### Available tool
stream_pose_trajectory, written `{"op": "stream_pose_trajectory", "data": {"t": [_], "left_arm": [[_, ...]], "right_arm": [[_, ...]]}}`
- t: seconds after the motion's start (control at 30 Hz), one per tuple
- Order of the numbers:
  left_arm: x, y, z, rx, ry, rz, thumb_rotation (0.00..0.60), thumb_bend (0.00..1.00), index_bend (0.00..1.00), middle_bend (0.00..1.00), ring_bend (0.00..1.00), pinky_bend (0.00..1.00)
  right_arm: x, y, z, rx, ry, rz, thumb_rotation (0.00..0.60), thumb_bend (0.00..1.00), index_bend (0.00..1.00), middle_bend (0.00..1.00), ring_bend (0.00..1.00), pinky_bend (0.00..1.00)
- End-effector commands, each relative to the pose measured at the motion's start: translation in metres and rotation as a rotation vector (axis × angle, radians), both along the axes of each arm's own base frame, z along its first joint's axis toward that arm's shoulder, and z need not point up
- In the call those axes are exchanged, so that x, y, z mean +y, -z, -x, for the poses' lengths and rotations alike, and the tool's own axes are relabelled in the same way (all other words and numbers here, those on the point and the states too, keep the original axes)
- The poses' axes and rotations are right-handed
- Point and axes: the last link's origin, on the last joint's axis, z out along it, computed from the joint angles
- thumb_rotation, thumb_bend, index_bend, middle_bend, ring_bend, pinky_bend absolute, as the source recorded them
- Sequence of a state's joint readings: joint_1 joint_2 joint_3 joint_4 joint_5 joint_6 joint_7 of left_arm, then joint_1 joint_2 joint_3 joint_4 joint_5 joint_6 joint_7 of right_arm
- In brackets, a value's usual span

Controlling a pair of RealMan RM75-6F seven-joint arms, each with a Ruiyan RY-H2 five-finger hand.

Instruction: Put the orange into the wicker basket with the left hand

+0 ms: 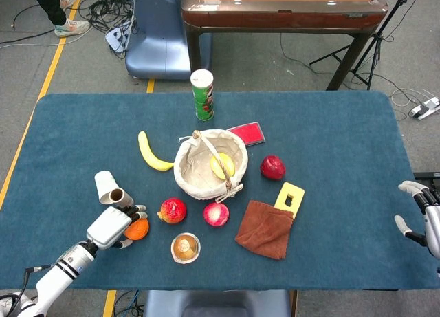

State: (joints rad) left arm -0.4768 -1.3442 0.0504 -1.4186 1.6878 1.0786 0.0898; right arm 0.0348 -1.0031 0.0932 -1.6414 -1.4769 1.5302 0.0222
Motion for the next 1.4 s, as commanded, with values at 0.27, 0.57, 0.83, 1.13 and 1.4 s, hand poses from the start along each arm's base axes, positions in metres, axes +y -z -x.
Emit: {"op": "stream_pose_trajectory", "data": {"t": [0.27, 0.57, 0.83, 1.13, 1.4], "left_arm": [[-0.006, -0.020, -0.012, -0.075, 0.055, -0.042, 0.600, 0.22, 0.45, 0.37, 0.44, 0.66], [-0.002, -0.055, -0.050, -0.232, 0.122, -0.118, 0.600, 0.22, 0.45, 0.37, 0.43, 0.66], [0.027, -0.056, -0.081, -0.388, 0.119, -0.120, 0.600, 0.22, 0.44, 0.37, 0.42, 0.67], [0.061, -0.037, -0.114, -0.425, 0.107, -0.099, 0.600, 0.22, 0.42, 0.37, 0.42, 0.68], [0.082, -0.020, -0.137, -0.451, 0.112, -0.111, 0.600, 0.22, 0.41, 0.36, 0.41, 0.68]], "right_arm": [[-0.001, 0.001, 0.000, -0.002, -0.001, -0.005, 0.600, 0.26, 0.29, 0.27, 0.27, 0.40], [-0.001, 0.003, 0.001, -0.008, 0.001, -0.008, 0.600, 0.26, 0.29, 0.27, 0.27, 0.40], [0.000, 0.004, 0.001, -0.010, -0.006, -0.011, 0.600, 0.26, 0.29, 0.27, 0.27, 0.40], [0.001, 0.004, 0.002, -0.010, -0.002, -0.011, 0.600, 0.26, 0.29, 0.27, 0.27, 0.40], [0.004, 0.003, 0.004, -0.011, 0.008, -0.009, 0.600, 0.26, 0.29, 0.27, 0.27, 0.40]]}}
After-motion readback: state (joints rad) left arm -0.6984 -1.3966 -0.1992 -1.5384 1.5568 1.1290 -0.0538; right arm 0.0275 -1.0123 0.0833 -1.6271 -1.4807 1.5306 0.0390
